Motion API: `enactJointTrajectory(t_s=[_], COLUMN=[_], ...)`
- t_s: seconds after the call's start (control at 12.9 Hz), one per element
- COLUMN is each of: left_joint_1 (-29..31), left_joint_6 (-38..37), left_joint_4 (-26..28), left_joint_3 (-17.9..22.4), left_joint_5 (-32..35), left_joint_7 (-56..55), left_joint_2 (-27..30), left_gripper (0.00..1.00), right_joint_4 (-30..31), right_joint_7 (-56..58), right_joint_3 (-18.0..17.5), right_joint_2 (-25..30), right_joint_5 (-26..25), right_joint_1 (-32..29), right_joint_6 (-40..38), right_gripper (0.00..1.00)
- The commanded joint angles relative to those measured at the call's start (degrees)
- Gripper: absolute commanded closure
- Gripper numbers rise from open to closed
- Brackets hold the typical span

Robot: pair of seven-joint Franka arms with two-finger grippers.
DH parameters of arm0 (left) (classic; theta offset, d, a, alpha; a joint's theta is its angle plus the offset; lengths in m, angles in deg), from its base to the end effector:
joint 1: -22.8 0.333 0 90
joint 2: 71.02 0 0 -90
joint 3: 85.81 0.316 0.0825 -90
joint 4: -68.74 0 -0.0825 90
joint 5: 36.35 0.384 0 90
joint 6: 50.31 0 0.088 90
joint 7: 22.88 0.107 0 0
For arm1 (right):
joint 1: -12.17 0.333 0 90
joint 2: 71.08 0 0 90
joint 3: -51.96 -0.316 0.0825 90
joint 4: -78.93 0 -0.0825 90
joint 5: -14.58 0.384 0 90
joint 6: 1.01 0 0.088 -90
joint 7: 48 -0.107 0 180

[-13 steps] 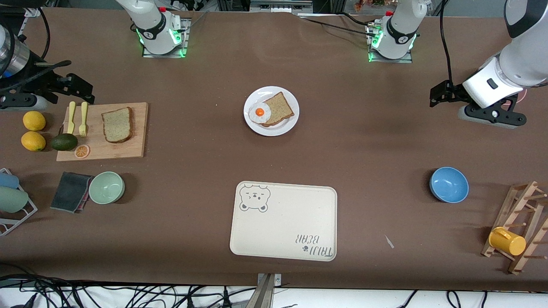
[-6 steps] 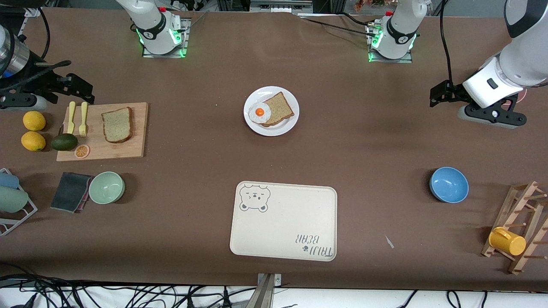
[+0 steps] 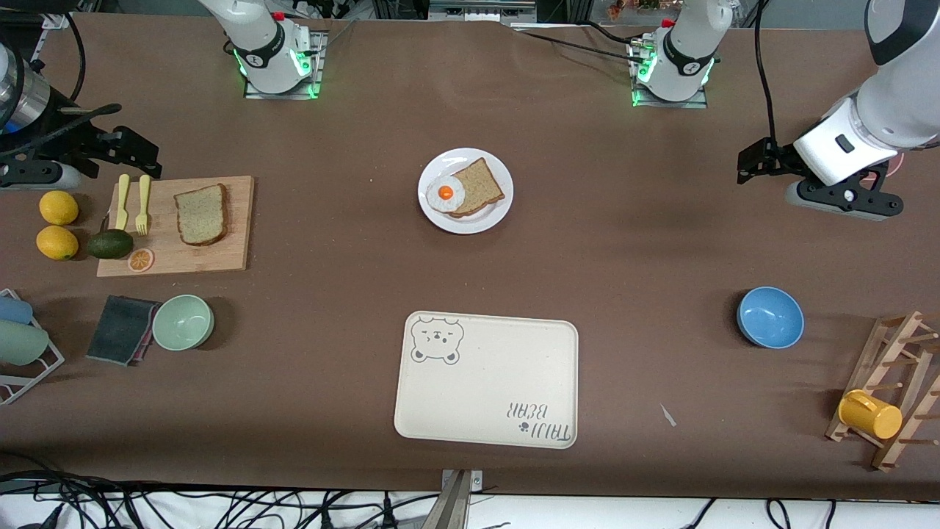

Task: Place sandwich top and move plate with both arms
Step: 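Move the right gripper over the bread slice on the cutting board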

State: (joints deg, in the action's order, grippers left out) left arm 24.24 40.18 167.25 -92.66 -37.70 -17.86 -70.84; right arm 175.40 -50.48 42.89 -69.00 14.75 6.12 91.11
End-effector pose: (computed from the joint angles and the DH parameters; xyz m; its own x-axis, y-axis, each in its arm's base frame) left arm 0.5433 -0.0541 0.5573 0.9745 -0.1799 -0.1339 -0.1768 -0.9836 0.0348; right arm 0.5431 0.0304 0.5940 0.9992 0.0089 -0.0399 0.0091 -0.9999 0.0045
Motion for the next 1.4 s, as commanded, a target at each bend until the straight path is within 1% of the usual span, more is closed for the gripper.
enactJointTrajectory(t_s=[0.0,0.62,0.7,0.78,1.01,1.17,1.24,1.32], left_joint_1=[0.67,0.67,0.67,0.67,0.75,0.67,0.67,0.75], left_joint_6=[-0.66,-0.75,-0.66,-0.66,-0.66,-0.66,-0.66,-0.66], left_joint_4=[-1.04,-1.04,-1.04,-1.04,-1.04,-1.04,-1.04,-1.04], left_joint_3=[-0.28,-0.28,-0.28,-0.28,-0.1,-0.19,-0.19,-0.01], left_joint_5=[0.04,0.04,0.04,0.04,0.04,0.04,0.04,0.04], left_joint_7=[0.34,0.34,0.34,0.34,0.34,0.34,0.34,0.42], left_joint_2=[0.0,0.08,0.08,0.08,0.0,0.0,0.0,0.0], left_gripper=[0.0,0.0,0.0,0.0,0.0,0.0,0.0,0.0], right_joint_4=[-1.1,-1.19,-1.19,-1.37,-1.37,-0.76,0.47,2.83], right_joint_7=[-0.33,-0.33,-0.42,0.28,1.6,0.81,-0.06,-0.5], right_joint_3=[0.1,-0.33,-0.42,-0.6,-0.69,-0.69,-0.69,-0.6], right_joint_2=[-0.32,-0.5,-0.76,-2.85,-7.43,-9.89,-11.04,-11.05], right_joint_5=[-0.16,-0.25,-0.25,-0.43,-3.23,-9.18,-11.22,-11.5], right_joint_1=[0.17,0.61,0.52,0.61,2.27,4.2,4.91,4.91], right_joint_6=[-0.63,-0.54,-0.37,-0.28,-0.45,-0.89,-0.63,0.76], right_gripper=[0.0,0.0,0.0,0.0,0.0,0.0,0.0,0.0])
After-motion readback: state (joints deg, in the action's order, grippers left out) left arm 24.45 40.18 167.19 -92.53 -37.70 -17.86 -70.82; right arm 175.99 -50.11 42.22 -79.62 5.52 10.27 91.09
